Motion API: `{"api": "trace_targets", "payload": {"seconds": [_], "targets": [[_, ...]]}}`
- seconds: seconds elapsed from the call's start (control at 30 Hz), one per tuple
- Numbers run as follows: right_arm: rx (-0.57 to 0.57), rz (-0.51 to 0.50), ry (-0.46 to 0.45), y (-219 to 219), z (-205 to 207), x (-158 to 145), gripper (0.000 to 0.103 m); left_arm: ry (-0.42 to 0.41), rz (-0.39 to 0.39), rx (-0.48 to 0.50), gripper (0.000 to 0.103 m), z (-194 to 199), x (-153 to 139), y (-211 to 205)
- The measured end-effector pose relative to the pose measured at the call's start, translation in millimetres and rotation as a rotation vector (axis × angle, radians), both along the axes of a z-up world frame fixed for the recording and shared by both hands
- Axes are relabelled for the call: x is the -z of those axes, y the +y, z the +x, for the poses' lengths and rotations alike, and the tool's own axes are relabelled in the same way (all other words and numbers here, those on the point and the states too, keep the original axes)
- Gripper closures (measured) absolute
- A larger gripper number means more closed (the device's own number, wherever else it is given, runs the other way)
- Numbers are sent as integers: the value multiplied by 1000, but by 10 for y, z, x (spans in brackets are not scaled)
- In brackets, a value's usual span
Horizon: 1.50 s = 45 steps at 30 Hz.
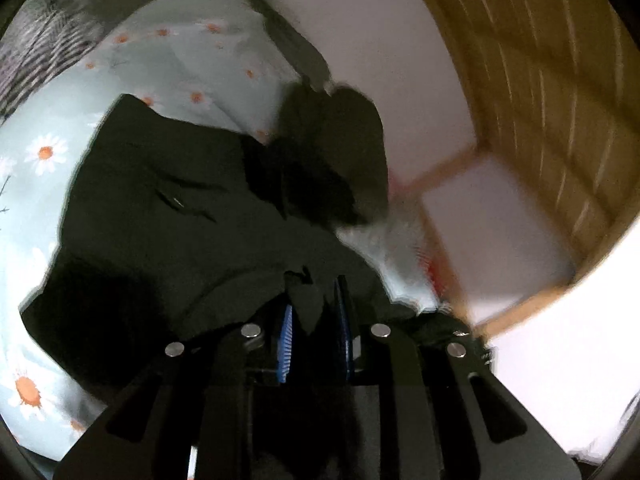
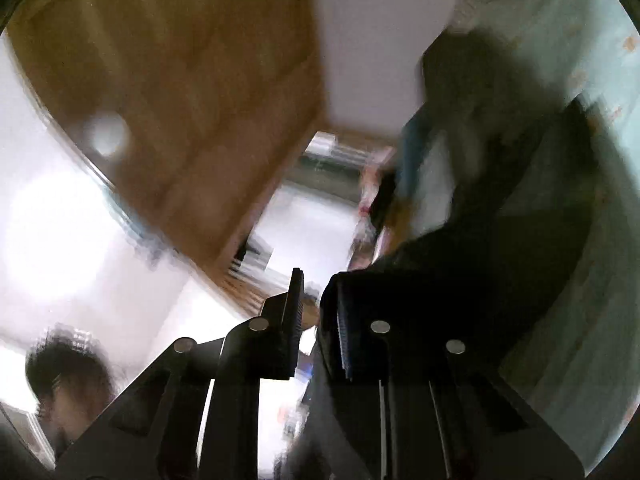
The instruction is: Fold large clothes
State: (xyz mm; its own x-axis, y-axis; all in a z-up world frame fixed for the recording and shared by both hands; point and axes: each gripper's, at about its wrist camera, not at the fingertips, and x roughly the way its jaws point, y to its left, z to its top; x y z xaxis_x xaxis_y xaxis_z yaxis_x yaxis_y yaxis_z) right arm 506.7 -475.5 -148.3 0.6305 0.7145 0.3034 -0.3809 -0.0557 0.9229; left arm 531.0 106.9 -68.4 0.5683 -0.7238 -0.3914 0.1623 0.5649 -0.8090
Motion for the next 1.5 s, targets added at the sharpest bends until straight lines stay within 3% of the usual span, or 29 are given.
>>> {"api": "trace_targets", "payload": {"seconds": [0.07,0.1,0.2,0.23,0.27,0.3,0.37,0.4,0.53,0.6,0.67,0.7,0.77,0.83,0.87,0.9,0.93,0.97,1.07,1.2,1.27,1.3,1.33,1.5], "targets": [[67,-94,181,-93,301,147,87,81,77,-44,86,280,214,144],[45,-212,292,-59,512,231,86,125,105,-58,86,383,359,177],[-88,-399,351,111,664,348,81,152,132,-25,86,460,672,121],[-119,-431,347,126,617,358,70,145,131,-24,86,442,727,100],[-153,-446,343,125,533,386,51,144,116,-31,86,434,794,92],[-192,-425,350,123,448,438,44,150,103,-36,86,447,837,93],[-260,-337,386,83,317,520,15,169,88,-54,86,509,914,80],[-277,-304,404,113,220,578,7,173,101,-67,86,543,918,48],[-391,-279,485,633,-299,1048,4,159,173,-94,86,588,904,-120],[-463,-173,430,839,-471,1187,4,156,177,-101,86,630,910,-130],[-491,-218,342,1012,-554,1010,3,154,170,-100,86,629,899,-125],[-510,-241,244,1121,-592,786,3,154,167,-98,86,628,892,-123],[-449,-301,170,1157,-670,543,3,152,166,-92,86,627,896,-131],[-349,-444,204,1197,-645,466,6,153,160,-92,86,643,905,-119],[-311,-471,228,1214,-622,491,32,154,163,-95,86,645,896,-114],[-308,-464,238,1228,-610,513,51,153,166,-100,86,637,882,-119],[-317,-438,222,1231,-621,510,67,147,160,-104,87,603,854,-116],[-303,-412,183,1201,-680,460,75,138,152,-101,87,547,830,-96],[-273,-291,94,1068,-864,235,85,73,142,-37,91,329,638,-130],[-188,-155,58,653,-1199,42,88,-4,97,93,89,-73,346,-180],[-159,-158,71,588,-1252,37,88,13,36,161,52,-243,330,-183],[-155,-141,72,585,-1237,63,88,20,-14,189,16,-331,351,-184],[-156,-122,70,617,-1204,78,88,25,-36,187,9,-405,370,-177],[-163,-109,50,694,-983,-66,88,178,-1,15,9,-897,626,-79]]}}
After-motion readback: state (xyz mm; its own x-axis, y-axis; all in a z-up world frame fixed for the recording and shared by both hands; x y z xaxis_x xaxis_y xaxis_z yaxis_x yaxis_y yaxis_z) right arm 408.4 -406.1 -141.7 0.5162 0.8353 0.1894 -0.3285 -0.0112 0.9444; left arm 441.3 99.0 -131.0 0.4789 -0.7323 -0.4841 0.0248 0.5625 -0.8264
